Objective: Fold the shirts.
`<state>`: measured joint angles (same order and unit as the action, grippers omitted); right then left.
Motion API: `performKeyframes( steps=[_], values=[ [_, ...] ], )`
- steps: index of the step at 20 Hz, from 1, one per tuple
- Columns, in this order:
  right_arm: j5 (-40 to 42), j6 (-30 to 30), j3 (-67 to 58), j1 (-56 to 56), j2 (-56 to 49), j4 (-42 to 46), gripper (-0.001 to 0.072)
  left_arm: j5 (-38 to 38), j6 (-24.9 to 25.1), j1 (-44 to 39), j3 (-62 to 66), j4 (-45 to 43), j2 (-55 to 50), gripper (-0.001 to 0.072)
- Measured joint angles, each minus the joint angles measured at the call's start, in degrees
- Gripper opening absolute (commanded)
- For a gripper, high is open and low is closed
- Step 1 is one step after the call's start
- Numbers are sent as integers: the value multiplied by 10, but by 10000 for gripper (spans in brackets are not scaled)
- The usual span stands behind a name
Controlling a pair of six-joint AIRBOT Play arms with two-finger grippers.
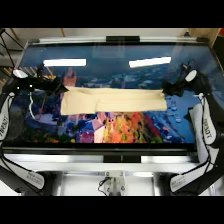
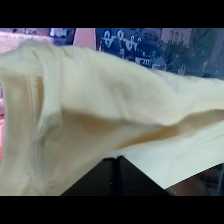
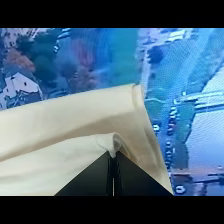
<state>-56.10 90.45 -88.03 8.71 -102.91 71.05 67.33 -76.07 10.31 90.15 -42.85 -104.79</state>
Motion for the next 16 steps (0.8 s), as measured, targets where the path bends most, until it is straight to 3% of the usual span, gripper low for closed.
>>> performKeyframes(
  steps=[2,3,4,5,6,7,11,16],
  values=[
    [0,4,-1,0,-2,5,92,-18,9,0,1,30,-10,36],
    [0,6,-1,0,-3,9,204,-26,12,-1,1,39,-16,40],
    [-3,9,-1,0,-7,12,398,-32,12,-3,1,47,-22,152],
    [-8,8,-1,0,-10,16,536,-36,12,-4,1,54,-29,392],
    [-14,7,-1,0,-12,16,634,-37,8,-5,1,56,-35,516],
    [-21,0,-1,1,-14,17,673,-37,1,-6,2,61,-41,517],
    [-48,-21,-1,21,-19,10,673,-14,-10,3,10,69,-48,517],
    [-73,-52,-3,45,-40,-66,672,35,-11,7,43,73,-38,507]
  ],
)
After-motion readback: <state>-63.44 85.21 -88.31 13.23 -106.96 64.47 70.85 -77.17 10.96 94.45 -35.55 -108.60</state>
